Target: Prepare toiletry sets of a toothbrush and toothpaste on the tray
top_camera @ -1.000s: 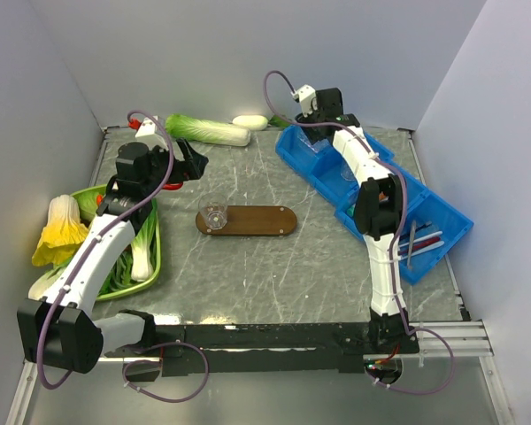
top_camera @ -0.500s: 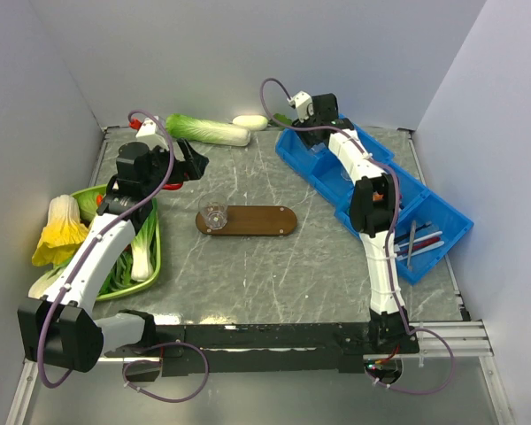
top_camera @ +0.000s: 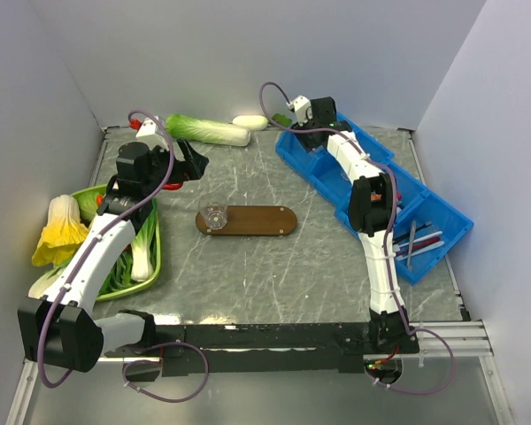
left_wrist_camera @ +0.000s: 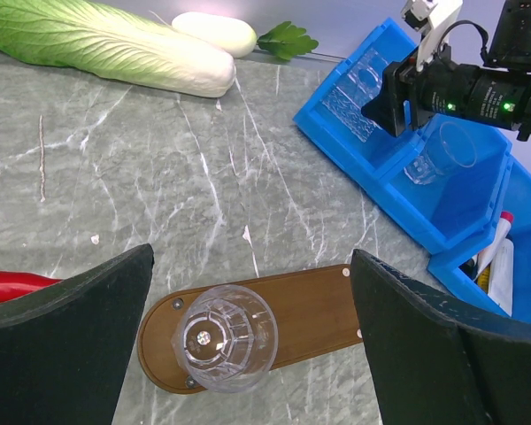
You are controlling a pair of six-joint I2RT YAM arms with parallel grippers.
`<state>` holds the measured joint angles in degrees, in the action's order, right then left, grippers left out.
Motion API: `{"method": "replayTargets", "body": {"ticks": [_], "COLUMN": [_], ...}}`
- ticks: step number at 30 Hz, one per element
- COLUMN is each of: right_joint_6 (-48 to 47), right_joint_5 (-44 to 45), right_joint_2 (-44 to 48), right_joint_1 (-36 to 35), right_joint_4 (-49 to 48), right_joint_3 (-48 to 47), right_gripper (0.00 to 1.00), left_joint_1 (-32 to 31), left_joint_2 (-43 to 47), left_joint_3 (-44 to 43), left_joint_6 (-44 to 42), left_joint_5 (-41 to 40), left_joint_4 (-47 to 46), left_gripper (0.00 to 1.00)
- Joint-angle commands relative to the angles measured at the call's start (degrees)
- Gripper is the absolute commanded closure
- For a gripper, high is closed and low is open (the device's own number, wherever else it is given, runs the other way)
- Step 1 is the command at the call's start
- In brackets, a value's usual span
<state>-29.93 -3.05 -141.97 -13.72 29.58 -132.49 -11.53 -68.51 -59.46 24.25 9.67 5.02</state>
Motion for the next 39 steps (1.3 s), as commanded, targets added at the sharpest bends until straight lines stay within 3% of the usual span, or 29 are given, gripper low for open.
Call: {"method": "replayTargets", "body": {"ticks": [1, 13, 20, 26, 39], "right_joint_6": [-0.7, -0.9, -1.9, -2.9, -3.6], "right_joint_5": [-0.6, -0.4, -0.4, 0.5, 1.3], "right_joint_2": [-1.9, -3.1, -2.9, -2.3, -0.2], "right_joint_1": [0.4, 1.0, 1.0, 0.9, 1.0], "right_joint_4": [-1.5, -2.0, -2.9, -4.2, -6.0], "right_joint_3": [-1.6, -1.0, -0.1, 0.7, 3.1], "right_gripper": [0.4, 0.41, 0.49, 0.67, 0.92], "left_joint_1": [0.3, 0.3, 0.4, 0.4, 0.6], "left_joint_2": [-0.2, -0.3, -0.8, -1.1, -2.0], "left_joint_3": [-1.7, -1.7, -1.9, -2.0, -2.2], "left_joint_6": [-0.3, -0.3, -0.3, -0.4, -0.2], "left_joint_5": [0.7, 0.7, 0.7, 0.3, 0.6], "left_joint_4": [-1.6, -1.6, -1.4, -1.1, -1.1], "left_gripper": [0.03, 0.03, 0.03, 0.03, 0.03]}}
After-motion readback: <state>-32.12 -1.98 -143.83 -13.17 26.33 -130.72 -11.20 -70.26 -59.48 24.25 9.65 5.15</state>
